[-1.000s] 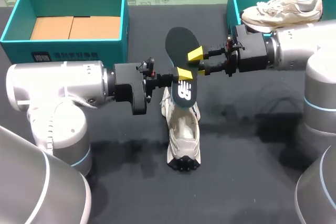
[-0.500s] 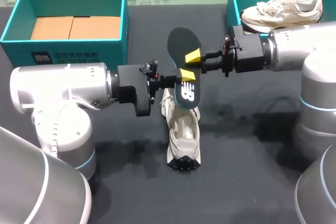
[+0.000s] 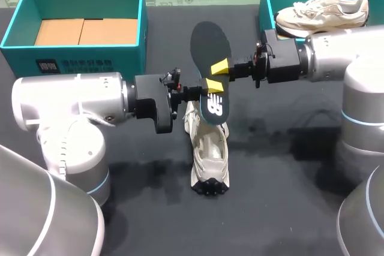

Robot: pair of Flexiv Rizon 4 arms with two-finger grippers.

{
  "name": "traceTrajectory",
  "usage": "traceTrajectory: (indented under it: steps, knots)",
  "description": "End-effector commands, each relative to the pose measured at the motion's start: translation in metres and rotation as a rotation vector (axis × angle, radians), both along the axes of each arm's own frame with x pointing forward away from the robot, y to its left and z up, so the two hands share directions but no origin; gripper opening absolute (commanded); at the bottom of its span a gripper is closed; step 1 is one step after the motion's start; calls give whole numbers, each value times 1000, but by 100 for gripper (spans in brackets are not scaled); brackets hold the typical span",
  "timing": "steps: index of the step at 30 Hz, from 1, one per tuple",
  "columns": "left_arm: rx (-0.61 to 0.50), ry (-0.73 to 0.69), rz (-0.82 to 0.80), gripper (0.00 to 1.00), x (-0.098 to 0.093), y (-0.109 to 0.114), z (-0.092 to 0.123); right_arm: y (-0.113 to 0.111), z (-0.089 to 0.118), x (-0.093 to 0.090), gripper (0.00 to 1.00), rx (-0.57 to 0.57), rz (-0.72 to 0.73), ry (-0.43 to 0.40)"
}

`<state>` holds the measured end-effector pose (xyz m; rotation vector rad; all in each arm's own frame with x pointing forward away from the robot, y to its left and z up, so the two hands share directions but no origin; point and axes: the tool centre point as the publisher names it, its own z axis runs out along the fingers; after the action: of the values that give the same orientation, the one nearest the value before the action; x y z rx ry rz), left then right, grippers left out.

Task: Take the shoe out of the shoebox, open the shoe tongue, remove and reinsert the insole, then place the shoe into the shoebox

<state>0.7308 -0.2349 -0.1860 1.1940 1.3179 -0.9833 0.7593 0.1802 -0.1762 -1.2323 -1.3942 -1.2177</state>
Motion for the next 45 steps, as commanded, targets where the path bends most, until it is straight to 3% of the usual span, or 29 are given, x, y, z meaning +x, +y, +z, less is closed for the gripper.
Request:
traceTrajectory:
  steps: [1, 2, 12, 22, 24, 40, 45]
  knots:
    - [4, 10, 6, 93, -7, 4, 5, 1, -2, 2, 0, 4, 1, 0]
    - [9, 15, 10, 100, -9, 8, 8, 0, -2, 2, 0, 5, 1, 1]
    - [51, 98, 50, 100, -4, 68, 39, -9, -8, -3, 0, 5, -22, 17]
    - [324, 152, 21, 100, 15, 109, 76, -7, -18, -14, 0, 2, -31, 54]
    - [409, 100, -19, 100, 19, 114, 85, -6, -20, -15, 0, 9, -36, 59]
    - [409, 100, -19, 100, 19, 114, 85, -6, -20, -15, 0, 13, -36, 60]
    - [566, 125, -12, 100, 39, 113, 101, -1, -26, -23, 0, -3, -26, 101]
